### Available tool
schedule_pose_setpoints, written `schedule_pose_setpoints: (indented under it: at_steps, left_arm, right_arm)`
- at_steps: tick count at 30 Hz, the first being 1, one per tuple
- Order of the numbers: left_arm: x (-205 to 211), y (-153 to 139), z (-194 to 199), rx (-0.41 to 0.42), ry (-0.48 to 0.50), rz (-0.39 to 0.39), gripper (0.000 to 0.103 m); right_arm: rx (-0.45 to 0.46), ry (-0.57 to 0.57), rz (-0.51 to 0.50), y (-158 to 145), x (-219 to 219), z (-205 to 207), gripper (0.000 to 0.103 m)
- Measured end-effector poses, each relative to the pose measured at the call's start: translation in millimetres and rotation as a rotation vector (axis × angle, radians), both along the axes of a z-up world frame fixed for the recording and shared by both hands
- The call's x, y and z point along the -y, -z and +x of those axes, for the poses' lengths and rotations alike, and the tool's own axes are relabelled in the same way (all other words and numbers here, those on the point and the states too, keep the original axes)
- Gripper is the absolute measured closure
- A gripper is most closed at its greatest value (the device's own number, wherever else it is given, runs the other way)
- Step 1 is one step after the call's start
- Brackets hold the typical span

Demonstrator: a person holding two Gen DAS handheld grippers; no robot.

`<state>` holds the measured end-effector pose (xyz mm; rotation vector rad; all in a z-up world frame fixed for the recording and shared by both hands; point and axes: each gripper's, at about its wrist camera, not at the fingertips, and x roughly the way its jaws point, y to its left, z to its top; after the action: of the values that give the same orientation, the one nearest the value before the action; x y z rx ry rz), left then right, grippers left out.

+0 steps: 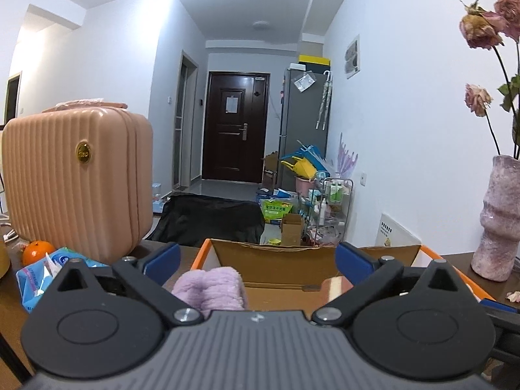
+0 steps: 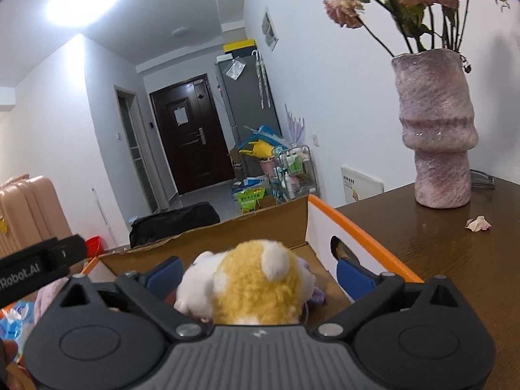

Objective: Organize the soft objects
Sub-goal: 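Open the left tool to drop the sponge while the right tool lowers and releases the plush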

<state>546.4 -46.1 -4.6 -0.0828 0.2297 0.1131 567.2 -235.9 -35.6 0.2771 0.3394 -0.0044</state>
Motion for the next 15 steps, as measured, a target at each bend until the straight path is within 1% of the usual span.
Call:
schedule_pose_setpoints:
  at_steps: [3,9,15]
  left_arm:
    - [-2.5,-0.5,0.3,-0.001,-0.007,-0.015,0.000]
    - [-3.4,-1.4,-2.3,0.009,-0.023,-0.013,0.000]
    - [-2.7,-4.1,-14.5,0.028,-0.036,-0.021,0.000]
  right_arm:
    - [-0.002,0.002,0.005,0.2,0.9,0.5,0.000]
    - [-0.001,0.004,0.007,-0.2,2.5,0.9,0.000]
    - [0.019,0.009,-0.011,-2.1,0.4,-6.6,0.000]
